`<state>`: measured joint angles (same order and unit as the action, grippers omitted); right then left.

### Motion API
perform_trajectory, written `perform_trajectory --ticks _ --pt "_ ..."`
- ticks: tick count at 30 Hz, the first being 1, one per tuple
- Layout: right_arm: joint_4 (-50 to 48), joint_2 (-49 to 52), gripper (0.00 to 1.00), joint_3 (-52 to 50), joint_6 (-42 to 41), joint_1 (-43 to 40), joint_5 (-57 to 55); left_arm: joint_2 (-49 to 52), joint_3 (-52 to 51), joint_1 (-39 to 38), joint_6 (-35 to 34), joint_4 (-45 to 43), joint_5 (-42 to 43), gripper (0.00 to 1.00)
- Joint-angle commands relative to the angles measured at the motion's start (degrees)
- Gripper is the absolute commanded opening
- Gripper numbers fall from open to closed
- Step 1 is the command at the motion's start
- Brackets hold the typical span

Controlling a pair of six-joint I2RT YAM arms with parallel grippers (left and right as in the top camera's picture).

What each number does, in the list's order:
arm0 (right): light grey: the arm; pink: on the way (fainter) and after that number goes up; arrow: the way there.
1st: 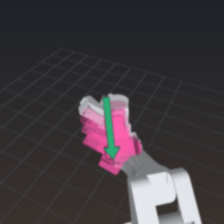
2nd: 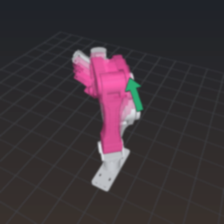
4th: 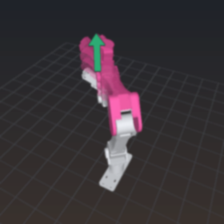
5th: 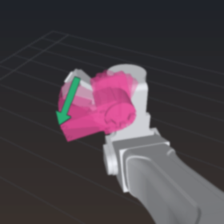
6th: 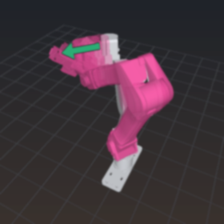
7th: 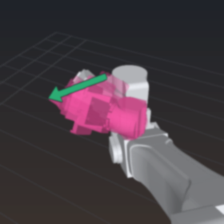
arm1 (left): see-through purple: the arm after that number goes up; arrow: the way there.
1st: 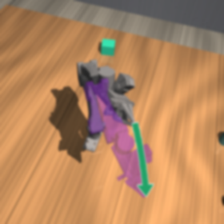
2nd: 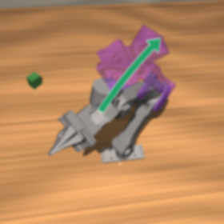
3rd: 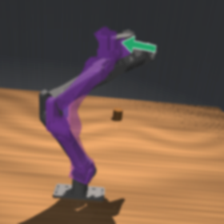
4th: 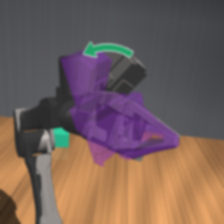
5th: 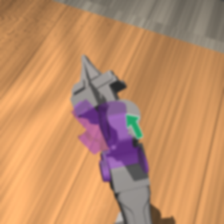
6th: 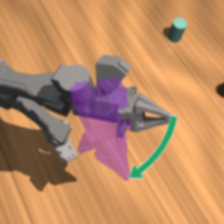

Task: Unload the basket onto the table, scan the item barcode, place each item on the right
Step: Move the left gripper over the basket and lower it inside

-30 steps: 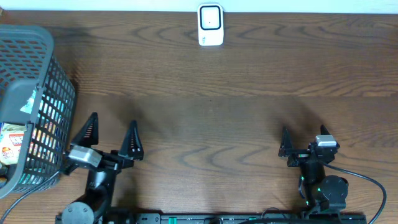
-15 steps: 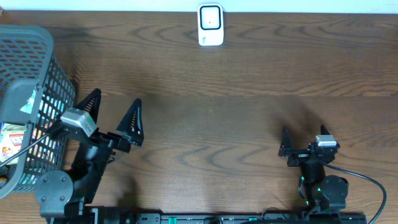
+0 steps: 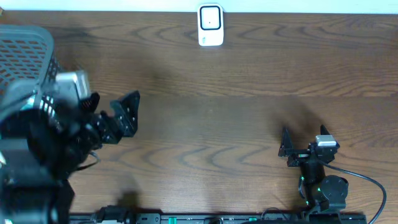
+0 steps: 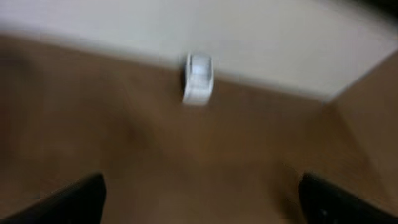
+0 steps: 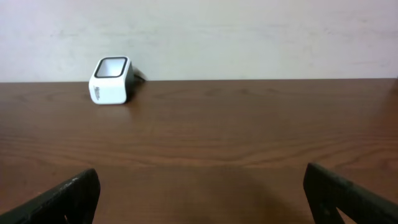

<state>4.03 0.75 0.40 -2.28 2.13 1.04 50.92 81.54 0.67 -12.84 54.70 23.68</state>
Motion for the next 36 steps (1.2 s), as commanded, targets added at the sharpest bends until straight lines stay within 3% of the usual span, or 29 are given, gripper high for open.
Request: perform_trajectory --ticks 1,4,8,13,17,22,26,30,36 --pt "0.28 0.00 0.99 -0.09 0.66 0.55 -0.26 7.89 9.20 0.28 3.80 6.51 0.09 0.98" --pt "0.28 0.00 0.99 -0.09 0.63 0.55 -0.26 9.86 9.49 0.28 3.56 4.00 0.11 0.98" --pt "0.28 0.00 0.99 -0.09 0.66 0.55 -0.26 12.81 14.62 0.31 -2.54 5.40 -3.45 0.98" --pt "0.28 0.00 0.99 -0.09 0.66 0.55 -0.26 27.06 35.65 0.31 -1.31 27.65 -19.74 0.98" --pt "0.28 0.00 0.99 -0.09 0.66 0.55 -0.26 35.69 44.94 0.28 -0.76 35.93 -23.41 0.98" --pt "0.28 0.00 0.99 -0.09 0.66 0.55 -0.26 39.32 45.88 0.79 -0.85 34.91 -23.93 0.97" --pt "0.28 0.00 0.99 -0.09 0.66 0.55 -0.26 39.23 45.88 3.85 -5.62 32.46 -28.11 0.98" --pt "0.28 0.00 0.99 -0.09 0.63 0.55 -0.26 39.17 45.88 10.23 -8.50 30.58 -33.59 0.98" --pt "0.28 0.00 0.99 -0.09 0.63 0.55 -0.26 39.32 45.81 17.66 -8.50 30.45 -33.59 0.98"
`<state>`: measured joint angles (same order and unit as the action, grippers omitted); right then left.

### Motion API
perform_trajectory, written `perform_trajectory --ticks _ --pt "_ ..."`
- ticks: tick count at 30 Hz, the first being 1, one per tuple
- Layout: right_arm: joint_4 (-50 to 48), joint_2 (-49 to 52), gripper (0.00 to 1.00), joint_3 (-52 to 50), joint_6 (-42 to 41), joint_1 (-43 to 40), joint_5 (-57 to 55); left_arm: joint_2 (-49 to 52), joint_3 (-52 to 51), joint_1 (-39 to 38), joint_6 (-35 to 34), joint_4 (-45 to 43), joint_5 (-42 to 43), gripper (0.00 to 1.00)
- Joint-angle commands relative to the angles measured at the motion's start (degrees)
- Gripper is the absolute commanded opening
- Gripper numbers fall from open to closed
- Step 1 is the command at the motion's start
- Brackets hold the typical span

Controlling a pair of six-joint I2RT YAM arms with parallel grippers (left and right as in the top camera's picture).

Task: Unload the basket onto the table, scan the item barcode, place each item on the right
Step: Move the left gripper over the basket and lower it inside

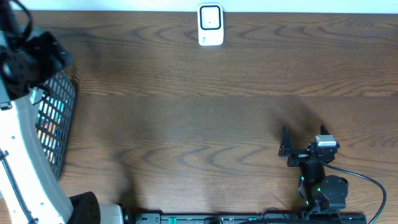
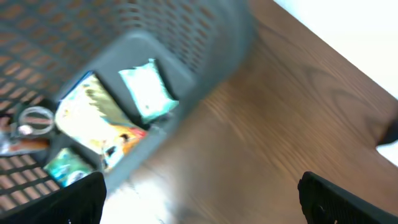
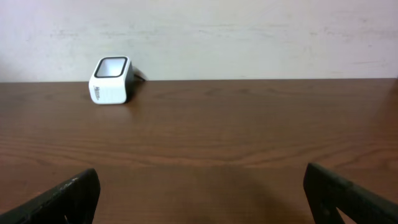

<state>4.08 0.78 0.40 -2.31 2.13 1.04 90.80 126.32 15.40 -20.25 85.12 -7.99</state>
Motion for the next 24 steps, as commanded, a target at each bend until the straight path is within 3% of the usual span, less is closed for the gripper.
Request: perform_trajectory --ticks 1,14,24 --pt "0.24 -0.02 0.99 -0.09 0.68 0.55 -0.26 -0.57 1.03 3.87 -1.07 0.00 -1.97 0.98" --pt "0.24 -0.02 0.99 -0.09 0.66 0.55 -0.26 0.37 -3.87 12.87 -1.09 -2.47 -1.92 0.98" --pt "0.24 -0.02 0.99 -0.09 0.68 0.55 -0.26 2.75 -3.87 12.98 -1.09 -1.70 -1.92 0.98"
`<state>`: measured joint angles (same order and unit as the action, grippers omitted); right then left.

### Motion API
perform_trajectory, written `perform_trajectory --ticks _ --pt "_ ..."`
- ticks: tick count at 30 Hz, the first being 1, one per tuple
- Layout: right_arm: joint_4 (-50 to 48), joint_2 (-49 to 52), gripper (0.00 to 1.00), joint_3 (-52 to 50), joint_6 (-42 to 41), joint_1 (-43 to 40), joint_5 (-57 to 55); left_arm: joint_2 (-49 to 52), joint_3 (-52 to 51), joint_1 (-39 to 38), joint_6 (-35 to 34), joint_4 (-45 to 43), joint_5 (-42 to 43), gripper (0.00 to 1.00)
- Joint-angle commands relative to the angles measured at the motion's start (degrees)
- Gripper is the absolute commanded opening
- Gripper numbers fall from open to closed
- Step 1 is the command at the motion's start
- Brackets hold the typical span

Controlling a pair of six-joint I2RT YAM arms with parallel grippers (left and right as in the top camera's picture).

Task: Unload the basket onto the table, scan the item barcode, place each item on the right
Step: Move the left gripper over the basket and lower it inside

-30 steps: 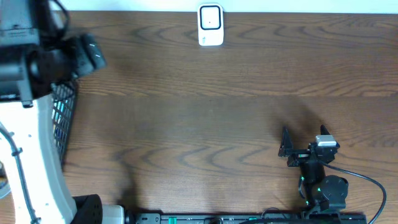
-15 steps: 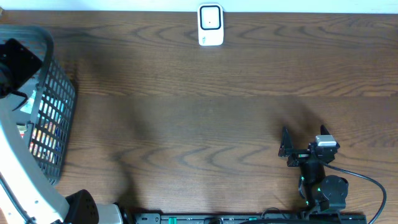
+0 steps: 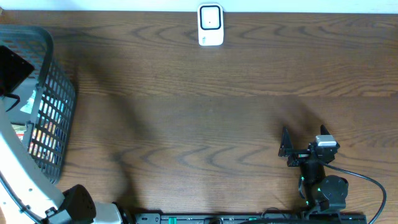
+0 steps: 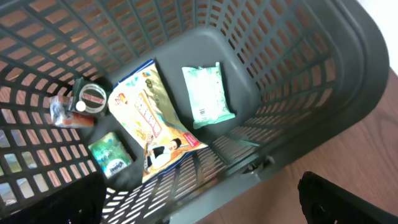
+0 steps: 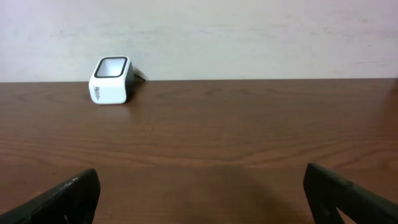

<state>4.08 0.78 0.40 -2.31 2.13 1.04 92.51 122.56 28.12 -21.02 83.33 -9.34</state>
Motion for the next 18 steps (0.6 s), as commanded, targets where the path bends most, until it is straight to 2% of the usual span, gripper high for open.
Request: perform_trajectory --ticks 1,18 --pt "0.24 -0.02 0.99 -0.09 0.68 0.55 -0.26 1.27 -0.11 0.26 -0.33 0.09 -0.57 0.98" --pt "0.24 -0.02 0.99 -0.09 0.68 0.55 -0.26 4.55 -0.11 0.26 -0.31 0.09 -1.07 0.98"
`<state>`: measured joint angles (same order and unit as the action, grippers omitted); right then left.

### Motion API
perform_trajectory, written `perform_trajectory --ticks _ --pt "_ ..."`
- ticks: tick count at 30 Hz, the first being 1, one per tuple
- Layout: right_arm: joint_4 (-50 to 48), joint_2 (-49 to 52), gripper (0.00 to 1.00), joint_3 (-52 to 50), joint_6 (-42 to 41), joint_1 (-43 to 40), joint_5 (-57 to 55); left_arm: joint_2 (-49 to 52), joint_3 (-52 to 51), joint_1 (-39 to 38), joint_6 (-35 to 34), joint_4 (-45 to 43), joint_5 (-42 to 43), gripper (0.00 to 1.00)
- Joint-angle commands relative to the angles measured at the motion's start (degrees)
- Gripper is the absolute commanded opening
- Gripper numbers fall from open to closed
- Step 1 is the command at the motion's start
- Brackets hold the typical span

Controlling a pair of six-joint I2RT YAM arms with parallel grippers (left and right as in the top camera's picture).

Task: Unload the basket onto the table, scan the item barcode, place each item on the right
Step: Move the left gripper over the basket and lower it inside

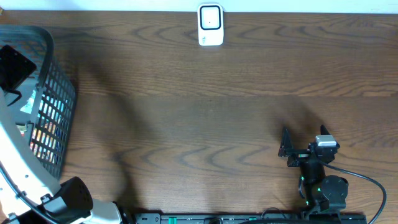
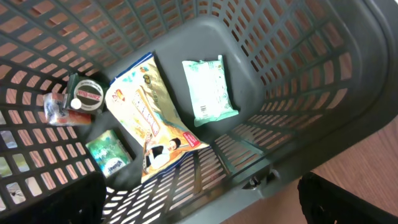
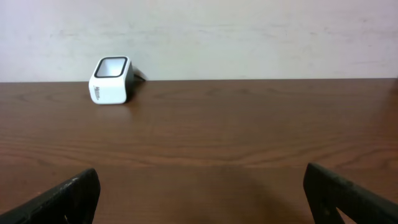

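Observation:
The white barcode scanner (image 1: 210, 25) stands at the table's far edge, also visible in the right wrist view (image 3: 111, 81). A grey mesh basket (image 1: 57, 106) sits at the left. Inside it lie a yellow snack bag (image 2: 149, 118), a pale green packet (image 2: 208, 90), a small green packet (image 2: 109, 155) and a round tin (image 2: 87, 96). My left gripper (image 2: 199, 202) hangs open above the basket, holding nothing. My right gripper (image 1: 287, 148) rests open near the front right, facing the scanner from afar (image 3: 199, 199).
The wooden table (image 1: 205, 124) runs between basket and right arm. A pale wall (image 3: 249, 31) stands behind the scanner. The left arm's white link (image 1: 18, 168) crosses in front of the basket. A cable (image 1: 367, 183) trails from the right arm's base.
My left gripper has shifted slightly over the basket, so the items sit a little further left in its view. The right arm has not moved.
My left gripper was open over the table just right of the basket, facing the scanner. Then it was at the basket's rim. Then it hung above the basket looking down on the items, where it remains. The right arm stayed still throughout.

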<state>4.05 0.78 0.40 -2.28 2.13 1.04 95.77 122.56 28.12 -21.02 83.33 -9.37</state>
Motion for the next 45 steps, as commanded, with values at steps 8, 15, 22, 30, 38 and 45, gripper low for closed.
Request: perform_trajectory --ticks 8,15,22,30,38,45 --pt "0.26 -0.02 0.99 -0.09 0.66 0.55 -0.26 3.48 -0.13 1.40 -0.33 0.61 -3.17 0.98" --pt "0.26 -0.02 0.99 -0.09 0.66 0.55 -0.26 3.48 -0.13 1.77 -0.33 0.81 -3.17 0.98" --pt "0.26 -0.02 0.99 -0.09 0.66 0.55 -0.26 3.50 -0.13 1.77 -0.33 0.50 -3.17 0.97" --pt "0.26 -0.02 0.99 -0.09 0.63 0.55 -0.26 3.67 -1.44 1.77 -0.24 0.24 -1.62 0.98" --pt "0.26 -0.02 0.99 -0.09 0.66 0.55 -0.26 4.35 -7.43 2.16 -0.07 -2.34 -1.88 0.98" --pt "0.26 -0.02 0.99 -0.09 0.66 0.55 -0.26 4.55 -7.80 3.96 -0.09 -2.49 -1.84 0.98"
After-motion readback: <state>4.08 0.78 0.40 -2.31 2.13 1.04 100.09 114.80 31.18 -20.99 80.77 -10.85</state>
